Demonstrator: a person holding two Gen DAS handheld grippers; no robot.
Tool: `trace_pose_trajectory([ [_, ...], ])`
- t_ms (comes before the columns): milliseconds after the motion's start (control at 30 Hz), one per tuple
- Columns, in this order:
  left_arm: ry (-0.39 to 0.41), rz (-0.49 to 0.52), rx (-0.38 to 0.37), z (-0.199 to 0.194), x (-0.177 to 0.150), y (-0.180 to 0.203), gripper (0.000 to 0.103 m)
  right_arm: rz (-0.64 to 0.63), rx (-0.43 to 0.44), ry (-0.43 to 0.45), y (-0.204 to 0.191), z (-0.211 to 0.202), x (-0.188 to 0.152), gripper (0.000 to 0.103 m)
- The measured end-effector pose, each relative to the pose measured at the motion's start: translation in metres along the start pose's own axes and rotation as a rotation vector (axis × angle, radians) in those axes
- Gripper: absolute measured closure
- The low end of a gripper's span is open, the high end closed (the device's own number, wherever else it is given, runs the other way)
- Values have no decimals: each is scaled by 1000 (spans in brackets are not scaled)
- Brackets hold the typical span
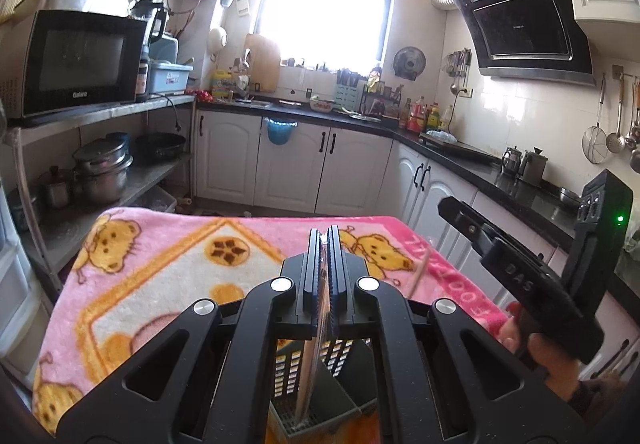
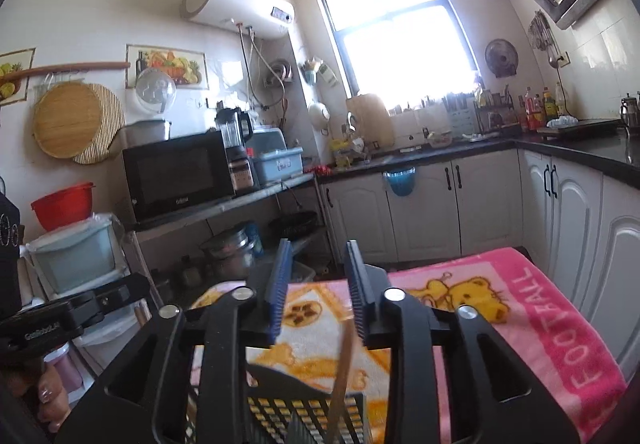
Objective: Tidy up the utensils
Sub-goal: 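Open both tools to drop the chopsticks into the caddy compartments, then move both tools back down toward the loose chopsticks beside the caddy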
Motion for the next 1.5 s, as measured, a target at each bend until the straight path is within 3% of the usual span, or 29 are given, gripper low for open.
trace_pose_trajectory([
  [267,-39,-31,13,3,-20,-7,98,-21,-41,-136,8,-26,-23,54],
  [533,-76,-73,23,-5,-36,-14,65,-53,-81,-255,13,-50,-51,44],
  [933,-50,-114,37,-40,-48,-20,15,-66,-67,-326,7,-75,-76,38],
  [1033,-45,-114,44,-50,-51,-20,10,-80,-64,-339,5,-81,-82,37],
  [1500,-105,-112,48,-64,-88,-15,10,-123,-42,-405,-3,-105,-106,37],
])
Point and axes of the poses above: each gripper's, at about its wrist camera, not at the fingertips, and z roughly the way its jaws point, y to its right, x to its top, the point moved 7 cm from there along z, roughly the way its jaws point
